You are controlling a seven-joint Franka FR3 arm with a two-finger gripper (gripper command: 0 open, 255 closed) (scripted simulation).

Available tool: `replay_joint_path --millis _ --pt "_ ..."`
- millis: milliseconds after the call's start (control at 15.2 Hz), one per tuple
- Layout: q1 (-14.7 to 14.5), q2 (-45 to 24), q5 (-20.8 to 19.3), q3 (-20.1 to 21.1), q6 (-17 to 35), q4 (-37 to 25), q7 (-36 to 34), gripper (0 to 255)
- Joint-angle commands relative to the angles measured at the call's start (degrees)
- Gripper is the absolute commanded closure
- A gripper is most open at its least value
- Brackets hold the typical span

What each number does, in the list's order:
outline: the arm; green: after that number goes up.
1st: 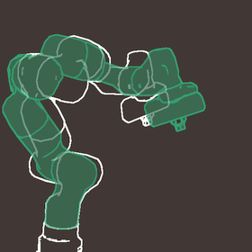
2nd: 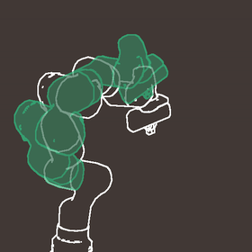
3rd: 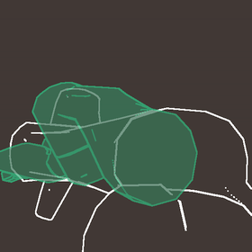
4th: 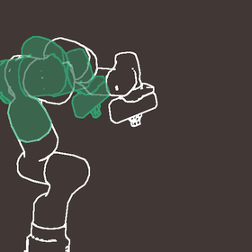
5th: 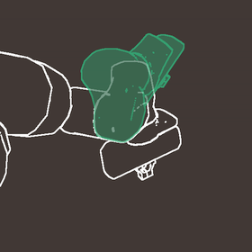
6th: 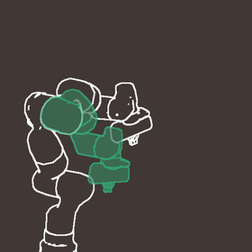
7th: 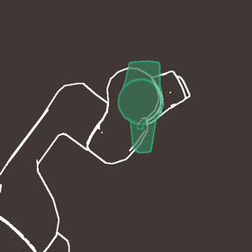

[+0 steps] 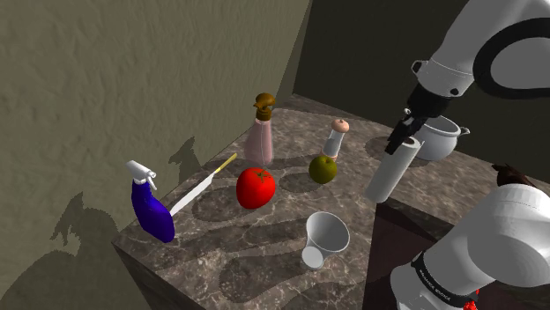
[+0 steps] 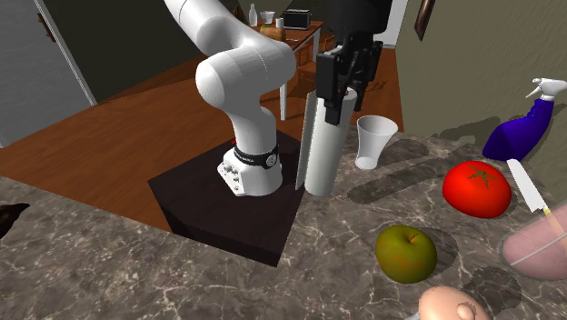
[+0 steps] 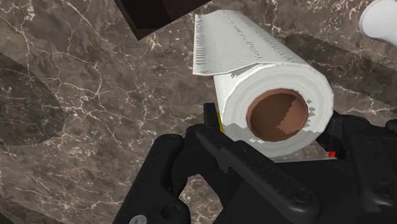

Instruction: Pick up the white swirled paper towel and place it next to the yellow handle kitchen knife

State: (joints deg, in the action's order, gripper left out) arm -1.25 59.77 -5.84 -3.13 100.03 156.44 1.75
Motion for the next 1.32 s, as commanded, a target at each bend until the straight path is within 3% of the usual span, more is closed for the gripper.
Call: replay_joint_path --millis 0,1254 --pt "-0.01 -0.11 0.07 0.05 -1.61 -1.71 0.14 255" --pt "-0.26 -4.71 0.78 0.73 -13.95 -18.67 0.86 255"
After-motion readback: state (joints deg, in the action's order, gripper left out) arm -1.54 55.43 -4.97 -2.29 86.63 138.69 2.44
